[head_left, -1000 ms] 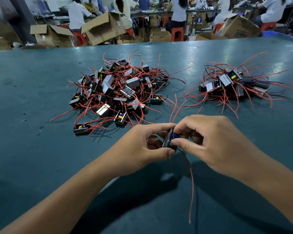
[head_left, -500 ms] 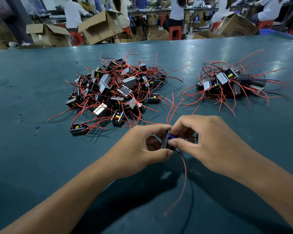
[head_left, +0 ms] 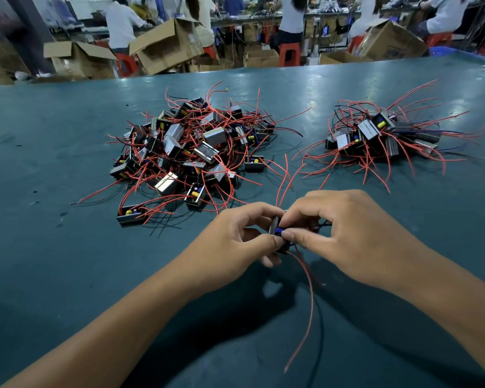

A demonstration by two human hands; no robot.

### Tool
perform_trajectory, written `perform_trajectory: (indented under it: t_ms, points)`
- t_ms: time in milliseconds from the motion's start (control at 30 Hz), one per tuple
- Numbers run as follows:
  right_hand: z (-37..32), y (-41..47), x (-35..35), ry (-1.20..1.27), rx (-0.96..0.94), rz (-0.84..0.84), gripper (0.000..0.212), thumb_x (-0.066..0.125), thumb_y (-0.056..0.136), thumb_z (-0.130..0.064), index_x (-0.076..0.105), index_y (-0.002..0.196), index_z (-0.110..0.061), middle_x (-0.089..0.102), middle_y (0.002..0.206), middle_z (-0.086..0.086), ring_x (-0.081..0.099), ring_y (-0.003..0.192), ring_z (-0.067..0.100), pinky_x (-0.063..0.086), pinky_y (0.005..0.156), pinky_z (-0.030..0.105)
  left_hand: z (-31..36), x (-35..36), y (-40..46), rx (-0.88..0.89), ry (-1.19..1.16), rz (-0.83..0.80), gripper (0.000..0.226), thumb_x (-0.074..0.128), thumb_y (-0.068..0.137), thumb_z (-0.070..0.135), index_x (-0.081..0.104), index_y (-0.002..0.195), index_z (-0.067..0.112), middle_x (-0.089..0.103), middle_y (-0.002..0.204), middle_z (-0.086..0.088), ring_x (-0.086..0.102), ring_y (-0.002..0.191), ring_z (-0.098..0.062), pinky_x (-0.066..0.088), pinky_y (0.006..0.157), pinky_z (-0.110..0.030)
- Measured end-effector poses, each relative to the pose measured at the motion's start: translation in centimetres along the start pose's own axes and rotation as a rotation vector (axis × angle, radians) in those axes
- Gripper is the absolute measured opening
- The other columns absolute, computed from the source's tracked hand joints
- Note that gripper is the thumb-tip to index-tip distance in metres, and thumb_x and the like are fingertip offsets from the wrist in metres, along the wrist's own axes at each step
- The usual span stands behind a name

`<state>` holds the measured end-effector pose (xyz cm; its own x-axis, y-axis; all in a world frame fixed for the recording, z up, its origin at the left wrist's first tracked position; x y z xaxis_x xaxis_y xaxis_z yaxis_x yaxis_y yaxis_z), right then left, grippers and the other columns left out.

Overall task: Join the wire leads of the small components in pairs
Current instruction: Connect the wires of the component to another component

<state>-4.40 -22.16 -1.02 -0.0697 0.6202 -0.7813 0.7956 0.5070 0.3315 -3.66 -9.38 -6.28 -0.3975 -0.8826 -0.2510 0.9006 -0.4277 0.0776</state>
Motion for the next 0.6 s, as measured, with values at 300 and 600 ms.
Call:
perform_trajectory:
  t_ms: [300, 600]
  points:
    - [-4.0, -2.4, -6.2, -0.203, -0.292, 0.608, 0.012, 0.059, 0.094, -0.01, 0.07, 0.093, -0.004, 0.064, 0.078, 0.002, 0.059, 0.075, 0.015, 0.046, 0.077, 0.024, -0.9, -1.0, 0.3, -0.041, -0.198, 0.061, 0.028, 0.062, 0.086, 0.01, 0.066, 0.113, 0.01, 0.07, 0.093, -0.008, 0.069, 0.071, -0.027, 0.055, 0.068, -0.027]
    - [1.1, -0.9, 0.1, -0.162, 0.198, -0.059, 0.029, 0.055, 0.083, -0.054, 0.069, 0.082, -0.028, 0.068, 0.066, -0.013, 0.063, 0.064, 0.006, 0.052, 0.066, 0.034, -0.8, -2.0, 0.4, -0.019, -0.276, 0.139, 0.031, 0.063, 0.083, 0.008, 0.066, 0.114, 0.007, 0.07, 0.091, -0.008, 0.065, 0.071, -0.023, 0.055, 0.065, -0.026]
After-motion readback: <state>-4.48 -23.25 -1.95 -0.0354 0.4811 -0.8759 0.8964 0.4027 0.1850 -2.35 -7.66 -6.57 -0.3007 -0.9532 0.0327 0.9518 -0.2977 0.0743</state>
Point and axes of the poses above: each hand's wrist, its own y-axis towards the middle knuckle, its own x-axis out of the palm, z = x × y, the point moved 8 cm from there along y, towards the middle knuckle
